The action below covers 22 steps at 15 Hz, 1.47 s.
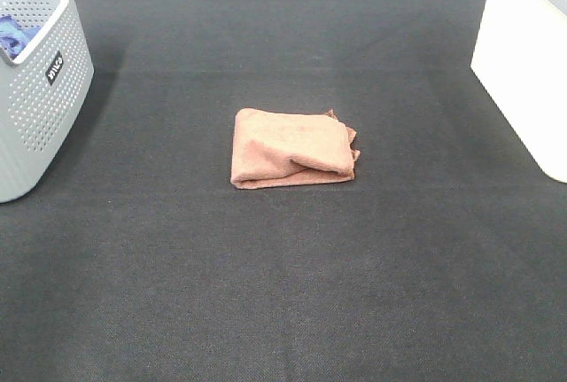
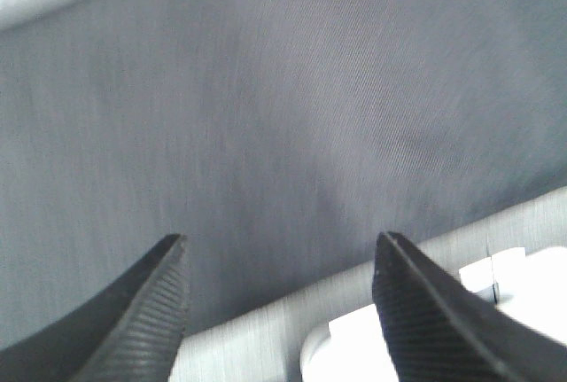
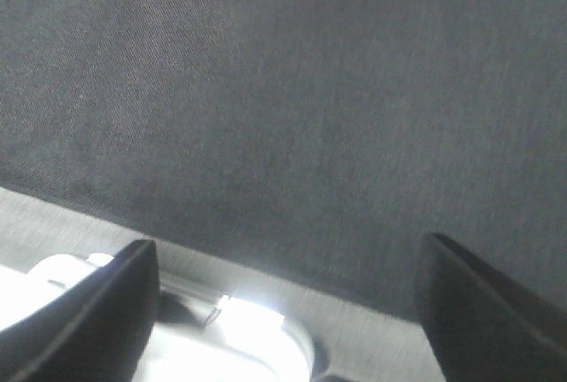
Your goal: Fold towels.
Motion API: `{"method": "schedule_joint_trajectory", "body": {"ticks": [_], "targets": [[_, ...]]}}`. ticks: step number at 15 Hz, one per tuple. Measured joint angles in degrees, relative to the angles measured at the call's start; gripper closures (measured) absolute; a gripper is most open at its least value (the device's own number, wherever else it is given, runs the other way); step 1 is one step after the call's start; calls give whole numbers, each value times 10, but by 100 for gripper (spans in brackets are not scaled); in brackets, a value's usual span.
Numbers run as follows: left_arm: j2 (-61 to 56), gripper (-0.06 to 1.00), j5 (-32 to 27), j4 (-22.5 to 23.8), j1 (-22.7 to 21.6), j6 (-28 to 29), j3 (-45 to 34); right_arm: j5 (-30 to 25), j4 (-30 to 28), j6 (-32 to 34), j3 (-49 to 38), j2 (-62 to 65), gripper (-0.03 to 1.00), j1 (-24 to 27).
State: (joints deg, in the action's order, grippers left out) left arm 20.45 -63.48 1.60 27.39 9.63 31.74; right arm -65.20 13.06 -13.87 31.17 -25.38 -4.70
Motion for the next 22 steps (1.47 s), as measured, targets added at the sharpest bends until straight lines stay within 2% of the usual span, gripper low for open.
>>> {"method": "schedule_joint_trajectory", "body": {"ticks": [3,6,10,13,22], "targets": [[-43,36,31,-2,0,-27,-13,25,-7,-12,-18,62,22,0],[-44,36,29,-11,0,-46,-26,29,-16,2,-18,70,22,0],[-44,36,29,-26,0,-129,-27,31,-23,21,-18,70,22,0],[-44,36,29,-28,0,-133,-27,36,-26,44,-18,70,22,0],[-44,36,29,-44,0,-133,-27,36,-26,45,-18,70,22,0]]}}
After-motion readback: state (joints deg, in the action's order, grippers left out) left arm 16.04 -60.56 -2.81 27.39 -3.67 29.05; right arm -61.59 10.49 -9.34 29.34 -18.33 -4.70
